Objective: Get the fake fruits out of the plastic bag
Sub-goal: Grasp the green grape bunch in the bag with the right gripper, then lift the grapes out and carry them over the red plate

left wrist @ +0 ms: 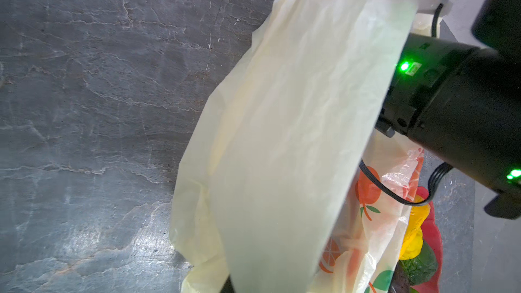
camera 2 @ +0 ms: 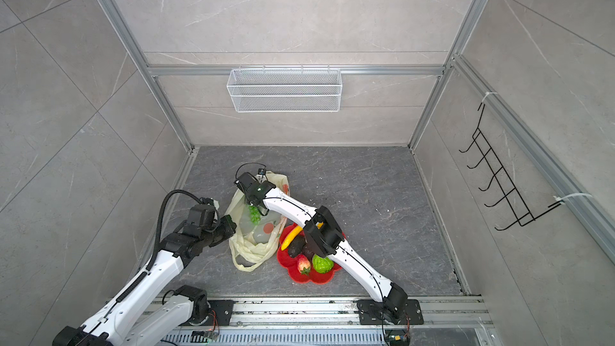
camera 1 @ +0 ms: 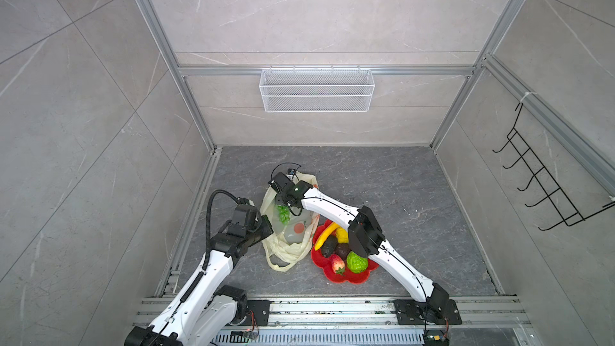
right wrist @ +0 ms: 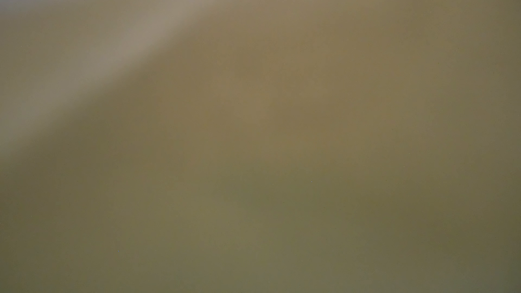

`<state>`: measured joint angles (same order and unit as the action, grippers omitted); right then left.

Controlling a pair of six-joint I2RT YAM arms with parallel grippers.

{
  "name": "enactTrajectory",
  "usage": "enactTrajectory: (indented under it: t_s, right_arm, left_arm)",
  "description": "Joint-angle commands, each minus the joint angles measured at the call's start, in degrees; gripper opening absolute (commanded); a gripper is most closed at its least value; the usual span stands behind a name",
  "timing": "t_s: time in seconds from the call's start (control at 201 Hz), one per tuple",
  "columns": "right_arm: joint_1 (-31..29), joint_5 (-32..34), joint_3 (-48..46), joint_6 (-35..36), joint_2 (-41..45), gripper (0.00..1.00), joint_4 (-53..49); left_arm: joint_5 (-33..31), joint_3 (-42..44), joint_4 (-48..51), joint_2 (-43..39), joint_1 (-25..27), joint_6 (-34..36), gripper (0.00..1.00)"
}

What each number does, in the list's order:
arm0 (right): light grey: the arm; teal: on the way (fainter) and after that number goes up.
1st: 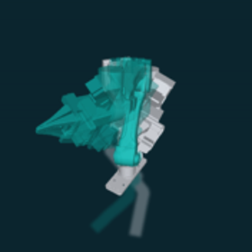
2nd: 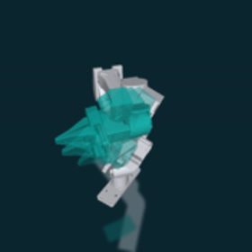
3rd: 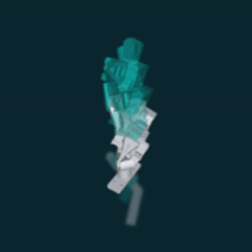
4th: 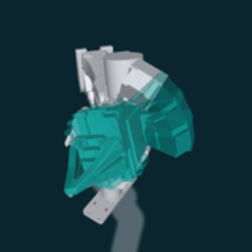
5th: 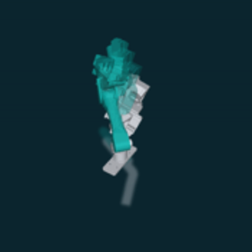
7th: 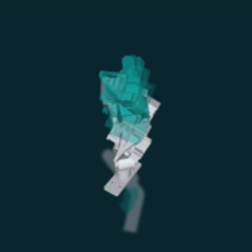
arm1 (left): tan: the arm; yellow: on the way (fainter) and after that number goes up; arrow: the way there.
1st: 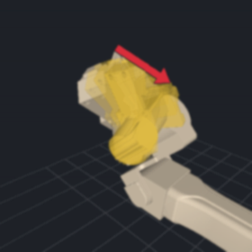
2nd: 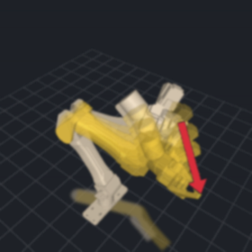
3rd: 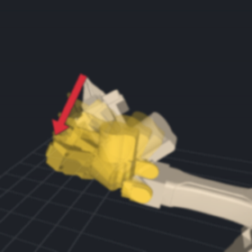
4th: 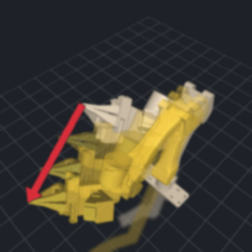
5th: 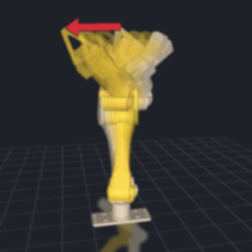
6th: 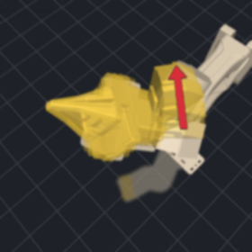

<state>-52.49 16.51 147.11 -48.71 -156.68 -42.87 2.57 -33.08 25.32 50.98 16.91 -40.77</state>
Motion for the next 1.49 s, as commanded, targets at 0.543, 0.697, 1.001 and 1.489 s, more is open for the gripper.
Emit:
enactTrajectory:
  t_s: [0.543, 0.697, 1.001, 1.489]
  right_arm:
    - [0.2, -5.6, -24.7, 3.4, 16.6, 0.21, 12.8]
    - [-0.1, -6.2, -29.9, 4.0, 19.8, 0.20, 16.0]
    - [-1.4, -8.1, -37.6, 6.0, 25.5, 0.19, 19.9]
    - [-5.2, -9.7, -45.4, 8.3, 36.0, 0.19, 21.2]
  left_arm:
    - [-8.6, -3.5, -1.7, 10.4, -0.6, 4.3, 0.00]
    - [-9.3, -2.4, -5.0, 11.2, -1.3, 5.3, 0.00]
    - [-9.1, 0.0, -10.0, 12.5, -3.0, 7.1, 0.00]
    - [-7.6, 0.9, -11.3, 13.7, -5.2, 7.1, 0.00]
